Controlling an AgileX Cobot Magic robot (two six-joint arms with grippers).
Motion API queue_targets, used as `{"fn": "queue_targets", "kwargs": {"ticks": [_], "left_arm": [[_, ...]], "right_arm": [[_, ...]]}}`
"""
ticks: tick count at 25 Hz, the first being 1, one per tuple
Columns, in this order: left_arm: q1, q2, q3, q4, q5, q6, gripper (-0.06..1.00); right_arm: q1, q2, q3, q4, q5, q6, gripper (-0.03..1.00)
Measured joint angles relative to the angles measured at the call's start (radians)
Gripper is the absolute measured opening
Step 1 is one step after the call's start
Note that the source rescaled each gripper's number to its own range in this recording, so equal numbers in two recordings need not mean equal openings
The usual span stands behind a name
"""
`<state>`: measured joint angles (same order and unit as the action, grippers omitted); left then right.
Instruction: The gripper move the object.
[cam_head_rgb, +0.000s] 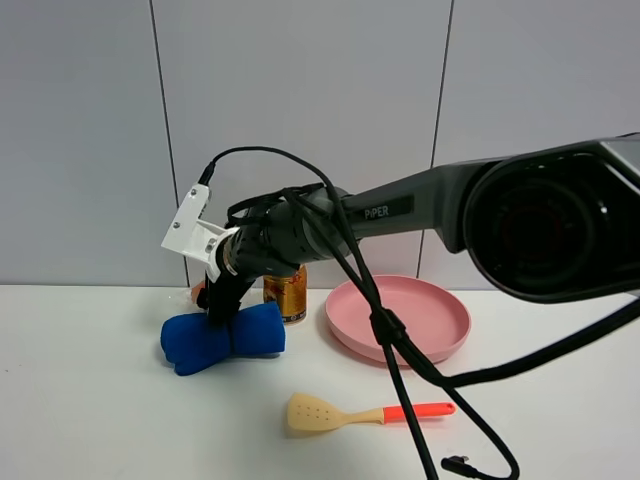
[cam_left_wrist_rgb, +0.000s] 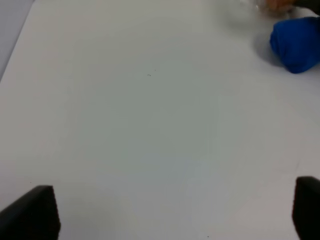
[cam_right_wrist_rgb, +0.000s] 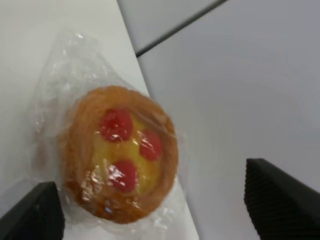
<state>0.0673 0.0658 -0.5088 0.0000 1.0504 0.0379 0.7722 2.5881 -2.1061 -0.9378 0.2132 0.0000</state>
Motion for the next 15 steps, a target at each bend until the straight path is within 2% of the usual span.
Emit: {"fn": "queue_targets", "kwargs": {"ticks": [3,7,9,13,15], "left_arm": [[0.000,0.000,0.000,0.000,0.000,0.000,1.00],[0.000,0.000,0.000,0.000,0.000,0.000,1.00],[0.000,0.000,0.000,0.000,0.000,0.000,1.00],[0.000,0.000,0.000,0.000,0.000,0.000,1.00],[0.000,0.000,0.000,0.000,0.000,0.000,1.00]], "right_arm": [[0.007,-0.074,0.000,0.003,0.051,0.041,0.46],[0.033,-0.256,0.000,0.042,0.188,0.140,0.46],[0.050,-0.347,0.000,0.061,0.258,0.160,0.50],[0.077,-0.551,0.000,0.079,0.457,0.168,0.56],[0.084,-0.638,0.000,0.082,0.599,0.152,0.57]]}}
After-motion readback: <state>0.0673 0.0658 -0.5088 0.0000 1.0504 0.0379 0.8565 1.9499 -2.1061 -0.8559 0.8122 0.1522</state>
